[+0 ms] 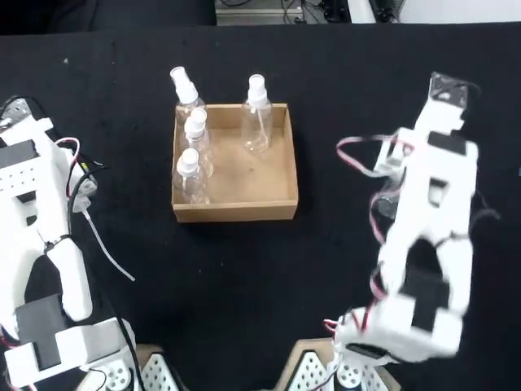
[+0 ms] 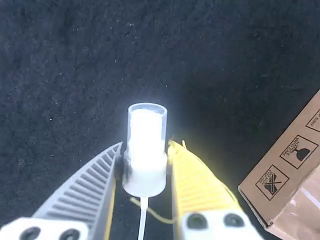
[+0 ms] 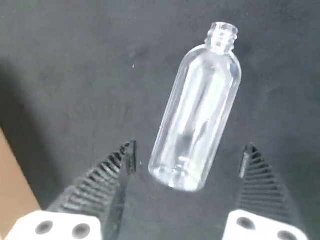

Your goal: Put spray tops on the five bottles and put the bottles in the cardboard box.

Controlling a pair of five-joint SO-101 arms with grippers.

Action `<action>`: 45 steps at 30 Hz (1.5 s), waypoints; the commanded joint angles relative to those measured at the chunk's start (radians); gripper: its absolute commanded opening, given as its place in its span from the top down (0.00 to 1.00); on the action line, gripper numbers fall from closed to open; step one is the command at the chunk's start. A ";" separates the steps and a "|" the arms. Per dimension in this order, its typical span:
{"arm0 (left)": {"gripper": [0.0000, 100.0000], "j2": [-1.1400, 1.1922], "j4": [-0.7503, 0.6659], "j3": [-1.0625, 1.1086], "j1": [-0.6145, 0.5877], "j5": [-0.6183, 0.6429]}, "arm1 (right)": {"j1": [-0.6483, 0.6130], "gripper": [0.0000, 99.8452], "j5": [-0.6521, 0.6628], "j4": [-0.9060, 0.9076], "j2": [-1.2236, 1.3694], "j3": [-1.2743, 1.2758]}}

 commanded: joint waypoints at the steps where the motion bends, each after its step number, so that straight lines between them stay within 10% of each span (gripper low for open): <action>1: 0.95 -0.018 0.002 -0.061 -0.008 -0.009 | 0.052 0.70 -0.063 0.149 0.196 -0.357; 25: 0.95 -0.018 0.002 -0.062 -0.007 -0.008 | 0.083 0.71 -0.068 0.486 0.912 -1.142; 33: 0.95 -0.018 0.003 -0.065 -0.007 -0.008 | 0.086 0.92 -0.015 0.519 0.928 -1.245; 45: 0.95 -0.018 0.005 -0.067 -0.008 -0.008 | 0.135 0.96 0.559 0.451 0.967 -1.330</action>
